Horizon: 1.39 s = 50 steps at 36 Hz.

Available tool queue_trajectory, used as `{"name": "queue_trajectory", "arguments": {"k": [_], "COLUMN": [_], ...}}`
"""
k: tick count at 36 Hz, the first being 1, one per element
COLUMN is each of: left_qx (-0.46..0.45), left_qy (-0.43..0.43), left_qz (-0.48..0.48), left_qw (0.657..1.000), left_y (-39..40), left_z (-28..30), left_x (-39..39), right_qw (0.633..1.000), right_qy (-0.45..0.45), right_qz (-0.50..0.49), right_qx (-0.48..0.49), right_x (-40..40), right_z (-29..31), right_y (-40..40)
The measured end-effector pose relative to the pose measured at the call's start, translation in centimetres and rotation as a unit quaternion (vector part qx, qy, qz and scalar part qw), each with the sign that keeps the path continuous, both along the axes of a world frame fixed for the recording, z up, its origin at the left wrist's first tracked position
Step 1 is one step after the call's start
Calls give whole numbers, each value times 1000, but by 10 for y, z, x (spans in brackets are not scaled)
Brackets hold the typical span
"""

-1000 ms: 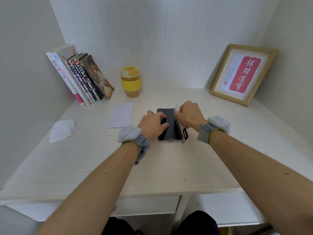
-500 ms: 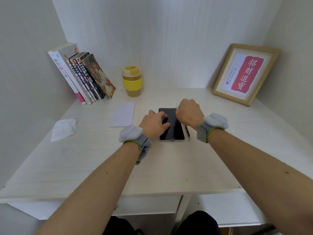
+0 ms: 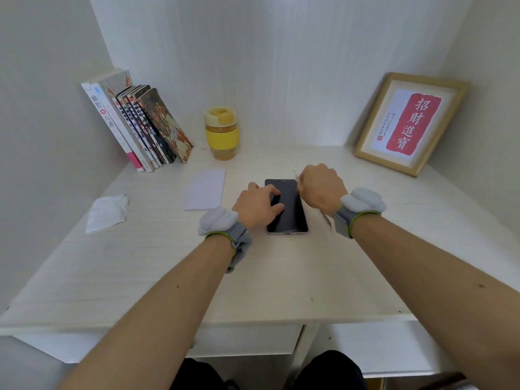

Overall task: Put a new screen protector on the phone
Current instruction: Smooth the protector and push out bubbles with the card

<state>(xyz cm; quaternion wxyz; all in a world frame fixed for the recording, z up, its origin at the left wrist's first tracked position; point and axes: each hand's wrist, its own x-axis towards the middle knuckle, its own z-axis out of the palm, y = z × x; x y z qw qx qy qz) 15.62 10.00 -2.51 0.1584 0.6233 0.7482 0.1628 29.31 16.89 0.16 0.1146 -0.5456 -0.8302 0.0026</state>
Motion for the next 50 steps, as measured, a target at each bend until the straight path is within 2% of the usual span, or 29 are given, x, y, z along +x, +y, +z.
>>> {"name": "queue_trajectory", "arguments": {"k": [3, 9, 13, 23, 28, 37, 50], "left_qx": [0, -1, -5, -7, -5, -3, -7], "left_qy": [-2, -6, -5, -5, -4, -6, -12], "left_qz": [1, 1, 4, 7, 6, 4, 3], "left_qw": [1000, 1000, 1000, 1000, 1000, 1000, 1000], "left_y": [0, 1, 1, 1, 1, 1, 2], "left_z": [0, 0, 0, 2, 2, 1, 1], "left_x": [-1, -1, 0, 0, 1, 0, 0], "right_qw": [999, 995, 988, 980, 982, 973, 974], "right_qy": [-19, -43, -83, -145, -131, -131, -171], "right_qz": [5, 90, 121, 106, 92, 163, 104], "right_qx": [30, 18, 46, 86, 102, 99, 104], "right_x": [1, 7, 8, 2, 12, 5, -8], "right_z": [2, 1, -4, -12, -10, -16, -21], "right_y": [4, 2, -4, -1, 5, 2, 19]}}
